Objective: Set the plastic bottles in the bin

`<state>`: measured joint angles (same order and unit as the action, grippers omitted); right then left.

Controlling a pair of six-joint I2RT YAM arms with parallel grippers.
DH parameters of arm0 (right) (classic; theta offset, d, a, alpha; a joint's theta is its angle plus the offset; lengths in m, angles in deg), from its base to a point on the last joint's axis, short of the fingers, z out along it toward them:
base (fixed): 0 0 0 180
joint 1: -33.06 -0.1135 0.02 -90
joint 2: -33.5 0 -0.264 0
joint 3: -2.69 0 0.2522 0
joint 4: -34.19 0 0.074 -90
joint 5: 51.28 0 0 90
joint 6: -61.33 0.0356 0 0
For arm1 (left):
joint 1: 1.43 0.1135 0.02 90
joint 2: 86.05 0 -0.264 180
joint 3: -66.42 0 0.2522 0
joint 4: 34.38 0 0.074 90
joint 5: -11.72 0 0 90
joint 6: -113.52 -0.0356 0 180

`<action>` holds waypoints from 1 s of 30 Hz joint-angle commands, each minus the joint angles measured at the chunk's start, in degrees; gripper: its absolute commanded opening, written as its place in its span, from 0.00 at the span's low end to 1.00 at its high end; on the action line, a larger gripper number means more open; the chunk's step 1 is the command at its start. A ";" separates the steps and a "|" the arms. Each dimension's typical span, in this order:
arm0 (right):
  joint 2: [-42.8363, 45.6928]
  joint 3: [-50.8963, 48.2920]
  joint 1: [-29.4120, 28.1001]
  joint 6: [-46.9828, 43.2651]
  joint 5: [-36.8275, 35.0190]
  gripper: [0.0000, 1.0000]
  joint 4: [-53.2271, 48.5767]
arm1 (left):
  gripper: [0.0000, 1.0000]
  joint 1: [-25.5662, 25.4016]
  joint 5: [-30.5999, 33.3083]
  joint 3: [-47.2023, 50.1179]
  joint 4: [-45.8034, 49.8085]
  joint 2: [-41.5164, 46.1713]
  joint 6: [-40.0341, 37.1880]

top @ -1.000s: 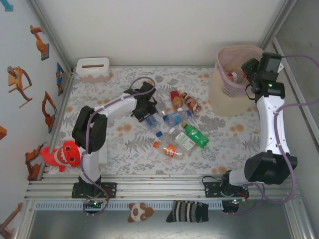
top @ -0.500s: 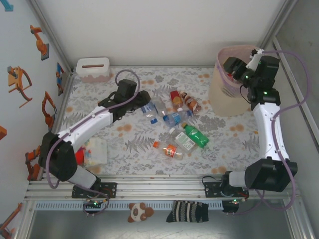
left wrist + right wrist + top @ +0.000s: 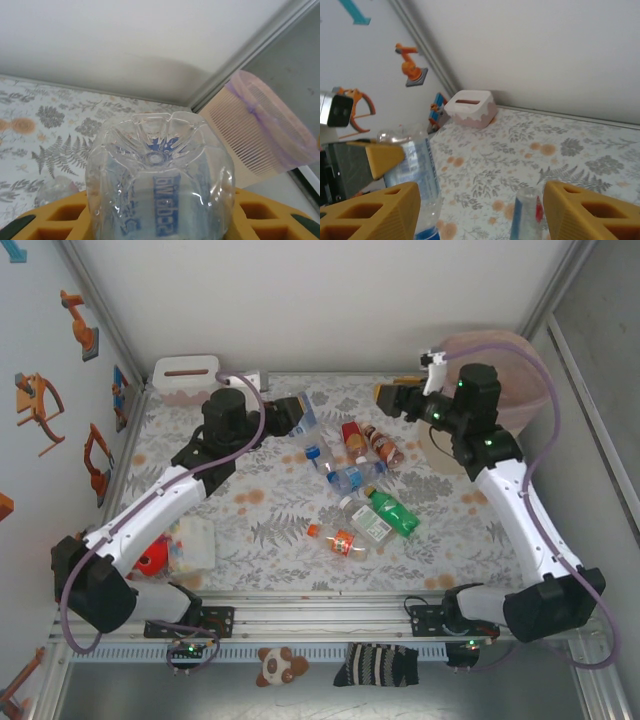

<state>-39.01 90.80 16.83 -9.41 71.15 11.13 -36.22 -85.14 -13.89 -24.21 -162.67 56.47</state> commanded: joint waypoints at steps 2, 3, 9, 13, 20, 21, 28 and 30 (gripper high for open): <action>0.61 -2.13 -5.81 -4.82 -0.69 0.66 3.65 | 0.38 0.22 -3.02 -0.34 -3.60 1.95 -2.96; 0.45 -2.44 -7.25 -6.13 -1.07 0.66 3.71 | 0.37 0.23 -3.37 -0.43 -3.53 1.92 -3.12; -3.00 -0.87 -14.30 -10.98 -4.00 0.67 2.57 | 0.36 0.08 -5.92 -0.79 -3.43 1.88 -3.76; -5.97 1.14 -17.38 -13.02 -6.22 0.68 2.06 | 0.36 0.03 -7.21 -1.12 -3.44 1.74 -3.68; -9.90 2.99 -20.31 -13.61 -6.47 0.72 3.75 | 0.36 0.05 -7.30 -1.57 -2.18 1.82 -3.78; -10.33 3.16 -20.48 -13.57 -6.74 0.72 3.83 | 0.36 -0.02 -7.46 -1.57 -2.12 1.75 -3.79; -13.65 5.39 -20.92 -10.50 -7.57 0.72 4.58 | 0.36 0.01 -8.19 -1.31 -2.95 1.82 -2.98; -14.06 5.37 -20.95 -9.97 -6.77 0.71 5.40 | 0.37 -0.11 -8.40 -1.41 -3.01 1.71 -2.80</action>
<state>-52.32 94.20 -3.85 -20.75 64.13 13.45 -36.20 -91.87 -13.89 -25.79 -162.10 54.13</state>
